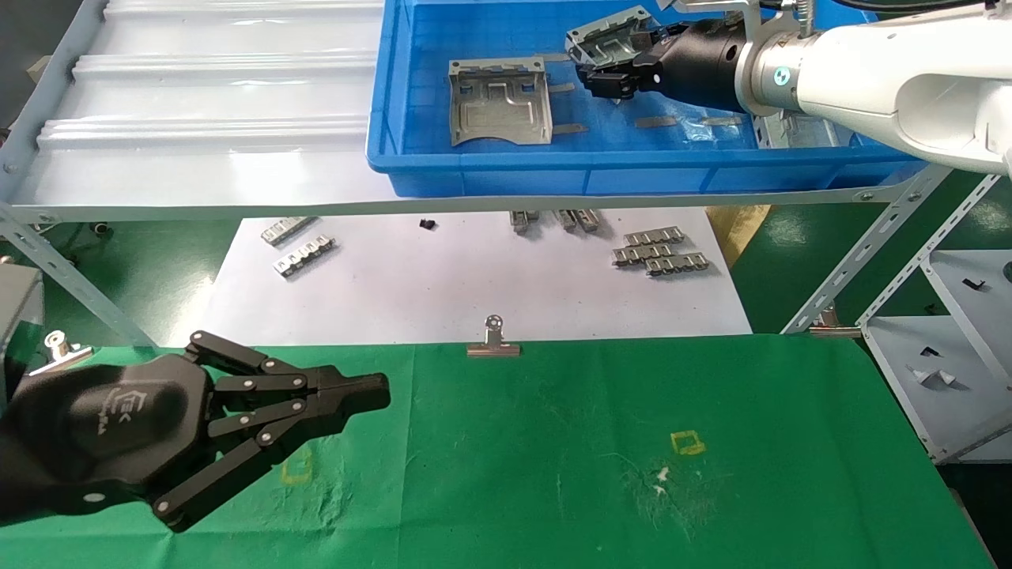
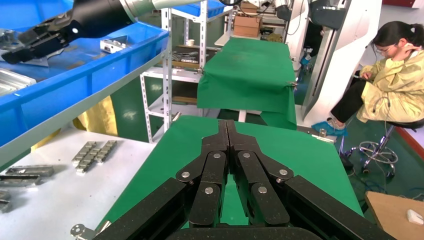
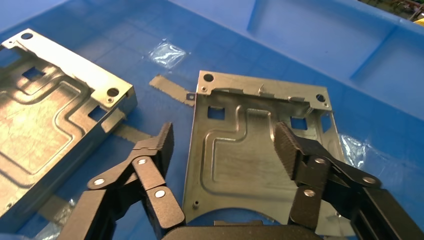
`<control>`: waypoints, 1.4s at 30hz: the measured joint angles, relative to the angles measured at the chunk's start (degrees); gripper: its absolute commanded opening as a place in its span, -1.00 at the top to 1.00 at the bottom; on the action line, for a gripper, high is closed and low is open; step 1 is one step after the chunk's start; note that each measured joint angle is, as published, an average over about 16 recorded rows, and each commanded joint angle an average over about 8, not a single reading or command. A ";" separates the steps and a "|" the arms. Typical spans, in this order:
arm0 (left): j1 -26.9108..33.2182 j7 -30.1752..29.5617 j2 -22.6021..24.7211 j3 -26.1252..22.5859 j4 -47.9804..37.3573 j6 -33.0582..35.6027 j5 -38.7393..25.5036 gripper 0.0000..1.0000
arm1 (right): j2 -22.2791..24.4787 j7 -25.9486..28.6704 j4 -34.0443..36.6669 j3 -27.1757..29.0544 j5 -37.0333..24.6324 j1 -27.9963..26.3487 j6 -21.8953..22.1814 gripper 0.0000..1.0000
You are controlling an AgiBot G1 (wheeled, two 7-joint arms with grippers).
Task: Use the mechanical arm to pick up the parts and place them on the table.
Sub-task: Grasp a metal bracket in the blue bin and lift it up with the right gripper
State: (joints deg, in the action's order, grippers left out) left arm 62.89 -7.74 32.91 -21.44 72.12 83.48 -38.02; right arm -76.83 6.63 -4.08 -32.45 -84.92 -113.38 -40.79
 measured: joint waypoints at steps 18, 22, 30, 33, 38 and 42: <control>0.00 0.00 0.00 -0.01 0.00 0.00 0.00 -1.00 | -1.32 4.84 -4.34 -4.08 -1.19 1.95 1.62 1.00; 0.00 0.00 0.00 -0.01 0.00 0.00 0.01 -1.00 | -1.28 6.24 -5.44 -5.40 -1.23 2.28 2.16 1.00; 0.00 0.01 0.00 -0.01 0.00 0.00 0.01 -1.00 | -0.65 6.48 -6.87 -6.61 0.33 2.27 2.40 1.00; 0.00 0.01 0.00 -0.01 0.00 0.00 0.01 -1.00 | 0.06 5.24 -7.12 -6.37 1.49 1.85 1.50 1.00; 0.00 0.01 -0.01 -0.01 0.00 -0.01 0.01 -1.00 | 2.27 1.53 -7.49 -5.30 3.87 0.53 -2.45 1.00; 0.00 0.01 -0.01 -0.02 0.00 -0.01 0.01 -1.00 | 5.13 -2.83 -7.94 -4.53 5.39 -1.17 -8.25 1.00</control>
State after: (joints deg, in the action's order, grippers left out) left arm 62.89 -7.73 32.91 -21.45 72.12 83.48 -38.01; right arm -71.70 3.80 -12.02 -36.98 -79.53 -114.55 -49.04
